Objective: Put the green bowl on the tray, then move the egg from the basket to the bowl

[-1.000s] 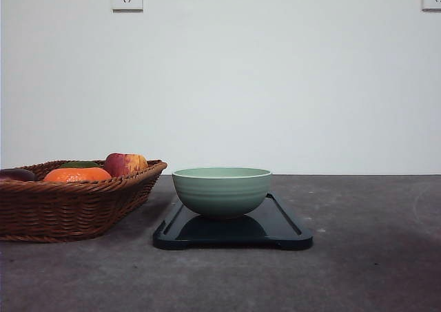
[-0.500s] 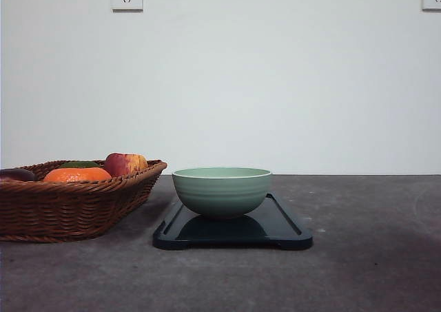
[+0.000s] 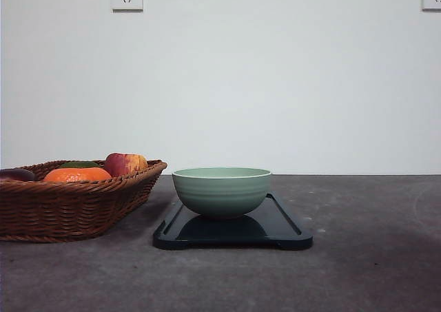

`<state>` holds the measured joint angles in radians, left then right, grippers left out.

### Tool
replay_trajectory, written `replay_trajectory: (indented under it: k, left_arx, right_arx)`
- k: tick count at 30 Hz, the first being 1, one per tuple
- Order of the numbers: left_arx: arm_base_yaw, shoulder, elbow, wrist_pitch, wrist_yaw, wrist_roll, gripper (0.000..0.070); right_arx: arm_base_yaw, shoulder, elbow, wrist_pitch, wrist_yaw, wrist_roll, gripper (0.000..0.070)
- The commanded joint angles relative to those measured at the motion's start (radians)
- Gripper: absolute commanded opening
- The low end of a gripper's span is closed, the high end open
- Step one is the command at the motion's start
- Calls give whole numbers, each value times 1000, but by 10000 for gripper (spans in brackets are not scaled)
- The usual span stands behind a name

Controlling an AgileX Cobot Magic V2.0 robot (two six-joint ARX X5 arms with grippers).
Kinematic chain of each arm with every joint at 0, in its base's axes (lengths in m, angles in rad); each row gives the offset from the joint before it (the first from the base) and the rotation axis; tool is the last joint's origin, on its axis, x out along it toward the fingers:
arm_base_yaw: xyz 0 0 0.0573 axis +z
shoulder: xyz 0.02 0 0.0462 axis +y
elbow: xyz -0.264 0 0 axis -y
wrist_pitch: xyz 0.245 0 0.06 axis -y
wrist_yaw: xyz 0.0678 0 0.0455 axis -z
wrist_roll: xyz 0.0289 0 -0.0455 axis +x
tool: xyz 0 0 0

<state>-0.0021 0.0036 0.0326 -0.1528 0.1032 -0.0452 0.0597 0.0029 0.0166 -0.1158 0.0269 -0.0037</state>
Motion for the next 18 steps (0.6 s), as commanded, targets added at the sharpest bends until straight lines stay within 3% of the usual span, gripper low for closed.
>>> replay_trajectory:
  k: [1,18]
  left_arx:
    - [2,0,-19,12,0,-4,13]
    - [2,0,-19,13,0,-4,13]
  right_arx:
    - [1,1,-5,11,0,-5,16]
    - [1,1,-5,11,0,-5,16]
